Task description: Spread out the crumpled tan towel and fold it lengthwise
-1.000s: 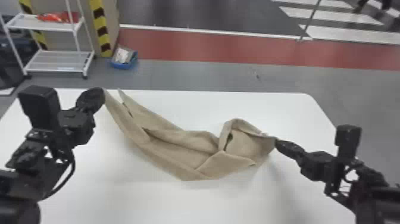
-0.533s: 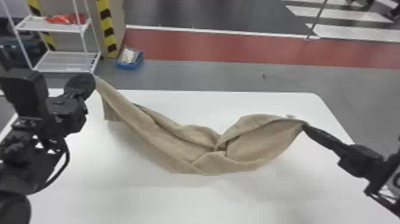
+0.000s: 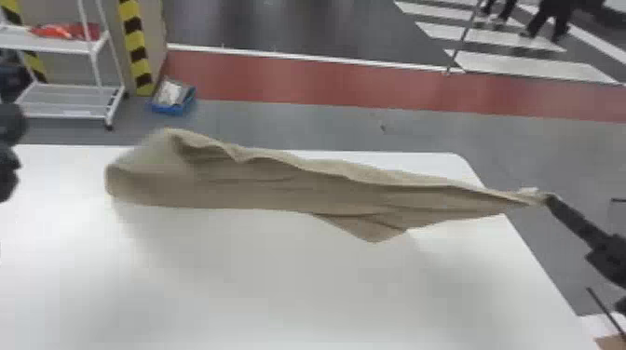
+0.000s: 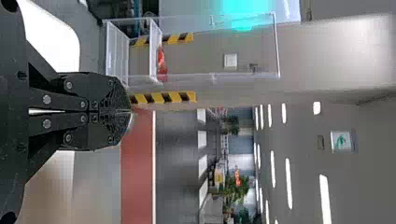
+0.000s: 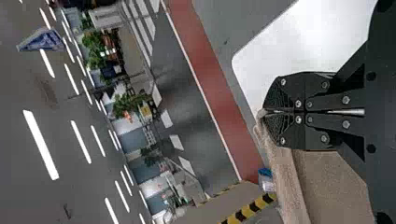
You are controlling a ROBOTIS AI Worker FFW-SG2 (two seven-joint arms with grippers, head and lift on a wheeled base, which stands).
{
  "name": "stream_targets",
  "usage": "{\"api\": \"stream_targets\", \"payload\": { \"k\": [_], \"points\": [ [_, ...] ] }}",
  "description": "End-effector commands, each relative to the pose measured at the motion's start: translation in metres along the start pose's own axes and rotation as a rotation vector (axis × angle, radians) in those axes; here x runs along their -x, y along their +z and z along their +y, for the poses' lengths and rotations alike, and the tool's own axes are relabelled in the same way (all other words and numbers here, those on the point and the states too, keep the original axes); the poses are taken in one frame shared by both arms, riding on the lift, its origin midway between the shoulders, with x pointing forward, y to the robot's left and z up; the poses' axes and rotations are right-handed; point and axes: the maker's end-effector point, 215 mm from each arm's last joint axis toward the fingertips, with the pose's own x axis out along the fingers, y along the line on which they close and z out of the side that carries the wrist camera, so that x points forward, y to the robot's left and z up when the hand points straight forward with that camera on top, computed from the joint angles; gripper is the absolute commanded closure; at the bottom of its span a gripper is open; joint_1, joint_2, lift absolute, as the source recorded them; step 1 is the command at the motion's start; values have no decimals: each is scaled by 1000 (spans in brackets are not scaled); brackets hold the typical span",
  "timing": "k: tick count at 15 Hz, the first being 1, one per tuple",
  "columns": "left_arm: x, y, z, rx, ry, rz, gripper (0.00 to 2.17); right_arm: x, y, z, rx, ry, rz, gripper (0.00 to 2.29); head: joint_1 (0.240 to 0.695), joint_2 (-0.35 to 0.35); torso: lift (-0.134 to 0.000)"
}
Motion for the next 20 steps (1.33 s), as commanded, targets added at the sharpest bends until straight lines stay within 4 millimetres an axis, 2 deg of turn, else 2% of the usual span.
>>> {"api": "stream_targets", "payload": {
  "k": [1, 3, 5, 6, 7, 8, 11, 15, 17, 19, 20],
  "points": [
    [-14, 8, 4, 11, 2, -8, 1781, -24, 3, 8, -3, 6, -30, 1713, 671, -220, -124],
    [-41, 11, 3, 10, 5, -10, 1781, -69, -3, 35, 7, 40, -19, 1713, 658, -217, -124],
    [-63, 10, -3, 0, -3, 2, 1781, -106, -7, 64, 19, 82, -5, 1713, 625, -178, -124],
    [-65, 1, -2, -4, 0, 18, 1781, -116, -13, 72, 34, 91, 11, 1713, 612, -164, -124],
    [-63, -6, -2, -4, -1, 25, 1781, -117, -19, 73, 32, 93, 20, 1713, 602, -150, -124],
    [-61, -15, -2, 1, -1, 30, 1781, -117, -23, 72, 37, 89, 20, 1713, 594, -137, -124],
    [-58, -34, -7, 27, -19, 51, 1781, -107, -37, 59, 42, 67, 38, 1713, 611, -119, -124],
    [-43, -60, -38, 57, -85, 101, 1764, -75, -60, 30, 70, 20, 81, 1713, 652, -143, -124],
    [-27, -73, -55, 102, -137, 132, 1514, -58, -78, 12, 97, -14, 108, 1713, 676, -166, -124],
    [-10, -84, -83, 127, -200, 154, 1514, -46, -96, 1, 138, -32, 133, 1713, 695, -193, -124],
    [-2, -93, -97, 129, -223, 173, 1271, -40, -106, -1, 144, -31, 143, 1713, 695, -225, -124]
  ]
}}
